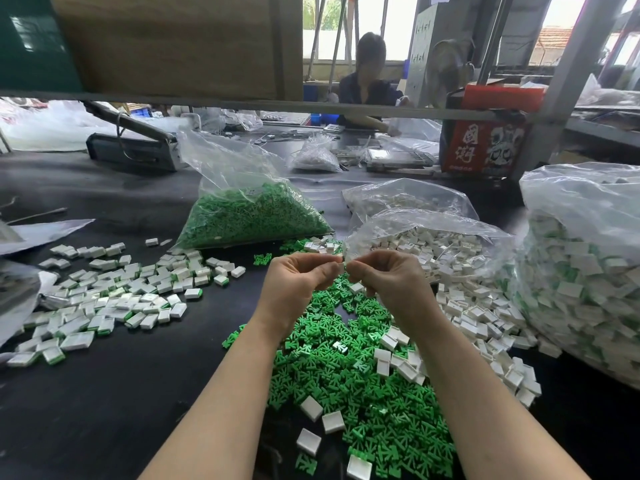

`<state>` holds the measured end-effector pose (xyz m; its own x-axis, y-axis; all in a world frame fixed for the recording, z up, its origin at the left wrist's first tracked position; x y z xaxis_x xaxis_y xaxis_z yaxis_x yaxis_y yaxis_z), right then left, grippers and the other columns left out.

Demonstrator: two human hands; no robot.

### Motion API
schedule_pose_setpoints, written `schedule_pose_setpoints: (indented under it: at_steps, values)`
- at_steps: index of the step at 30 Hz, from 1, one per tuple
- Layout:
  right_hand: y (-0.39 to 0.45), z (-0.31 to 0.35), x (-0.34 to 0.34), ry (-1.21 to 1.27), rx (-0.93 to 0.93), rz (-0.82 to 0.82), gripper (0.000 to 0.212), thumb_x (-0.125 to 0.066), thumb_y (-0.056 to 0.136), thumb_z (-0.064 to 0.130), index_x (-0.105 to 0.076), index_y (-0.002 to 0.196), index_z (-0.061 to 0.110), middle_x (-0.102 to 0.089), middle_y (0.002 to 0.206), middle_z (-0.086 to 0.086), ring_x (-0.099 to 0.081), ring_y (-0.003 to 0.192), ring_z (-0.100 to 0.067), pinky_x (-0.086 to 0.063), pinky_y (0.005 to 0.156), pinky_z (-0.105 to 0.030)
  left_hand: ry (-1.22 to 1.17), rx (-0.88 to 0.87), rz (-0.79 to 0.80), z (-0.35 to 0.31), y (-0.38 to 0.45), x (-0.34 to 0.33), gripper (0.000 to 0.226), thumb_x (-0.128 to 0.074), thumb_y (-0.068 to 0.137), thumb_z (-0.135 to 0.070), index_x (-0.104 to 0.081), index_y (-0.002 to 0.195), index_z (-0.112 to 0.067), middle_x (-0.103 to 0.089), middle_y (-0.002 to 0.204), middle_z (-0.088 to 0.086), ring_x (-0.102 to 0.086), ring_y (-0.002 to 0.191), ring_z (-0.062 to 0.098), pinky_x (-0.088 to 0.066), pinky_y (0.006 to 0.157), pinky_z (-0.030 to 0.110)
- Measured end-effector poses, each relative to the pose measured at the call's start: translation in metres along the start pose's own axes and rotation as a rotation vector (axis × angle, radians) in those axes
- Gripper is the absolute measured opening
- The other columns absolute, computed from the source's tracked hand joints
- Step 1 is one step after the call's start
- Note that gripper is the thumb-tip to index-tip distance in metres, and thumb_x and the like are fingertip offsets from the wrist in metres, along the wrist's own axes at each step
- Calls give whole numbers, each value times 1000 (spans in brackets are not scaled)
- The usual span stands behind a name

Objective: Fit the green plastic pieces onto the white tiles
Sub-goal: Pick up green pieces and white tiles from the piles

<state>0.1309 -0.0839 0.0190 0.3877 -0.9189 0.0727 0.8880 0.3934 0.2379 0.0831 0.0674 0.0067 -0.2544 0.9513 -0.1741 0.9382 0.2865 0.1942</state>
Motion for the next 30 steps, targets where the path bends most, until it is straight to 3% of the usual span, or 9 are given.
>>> schedule_pose_setpoints:
  at_steps: [4, 11, 16, 20, 23, 26, 30]
  values:
    - [0, 5, 1, -107, 37, 29, 4, -74, 82, 11, -71, 81, 8, -71, 73, -6, -60, 56, -6, -48, 54, -20, 39, -7, -22, 3, 0, 0, 10, -77, 77, -7, -79, 77, -16, -75, 79, 8, -66, 72, 14, -52, 65, 19]
    - [2, 8, 1, -358, 70, 119, 7, -74, 83, 16, -70, 81, 10, -71, 75, -6, -62, 64, -13, -53, 62, -25, 126, 2, 49, 2, -2, 1, 9, -75, 80, -2, -78, 82, -11, -75, 77, 10, -65, 66, 11, -51, 64, 19]
    - [2, 8, 1, -232, 84, 87, 6, -72, 85, 15, -69, 85, 9, -71, 76, -5, -62, 61, -7, -51, 59, -18, 65, -30, 17, -1, -3, 0, 7, -78, 76, -10, -79, 81, -15, -75, 79, 10, -66, 70, 14, -53, 65, 20]
    - [3, -3, -8, -197, -9, 58, 17, -56, 97, 25, -63, 92, 10, -67, 72, -7, -52, 49, -3, -44, 50, -22, -11, -41, -20, -3, -3, 0, 13, -78, 67, -25, -80, 79, -21, -76, 85, 12, -66, 77, 21, -57, 75, 30]
    - [3, -7, -14, -377, 3, 70, 32, -44, 102, 35, -59, 80, 15, -59, 66, -4, -48, 49, -6, -40, 52, -27, -18, -19, -49, 1, -2, 0, 8, -79, 72, -16, -79, 80, -16, -75, 82, 12, -64, 74, 20, -55, 66, 23]
    - [3, -5, -15, -417, 69, 45, 36, -41, 104, 31, -51, 72, 20, -48, 62, 1, -42, 56, -12, -36, 57, -34, -6, 10, -54, 3, -1, -3, 7, -77, 78, -8, -77, 83, -12, -75, 80, 11, -66, 71, 17, -53, 63, 20]
    - [3, -3, -15, -391, 88, 96, 36, -43, 104, 28, -49, 69, 24, -44, 60, 4, -36, 53, -6, -33, 56, -33, -18, 37, -28, 3, -2, -3, 15, -79, 71, -15, -77, 84, -9, -74, 79, 12, -65, 71, 18, -54, 65, 22]
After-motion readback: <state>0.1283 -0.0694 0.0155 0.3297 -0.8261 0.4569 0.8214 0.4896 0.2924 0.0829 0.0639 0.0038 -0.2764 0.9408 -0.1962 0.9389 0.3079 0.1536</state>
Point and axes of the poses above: each hand's wrist, its own y-axis towards the middle knuckle, its own x-axis out of the back of the hand, z = x × y, the point moved 5 cm from there along y, towards the middle knuckle
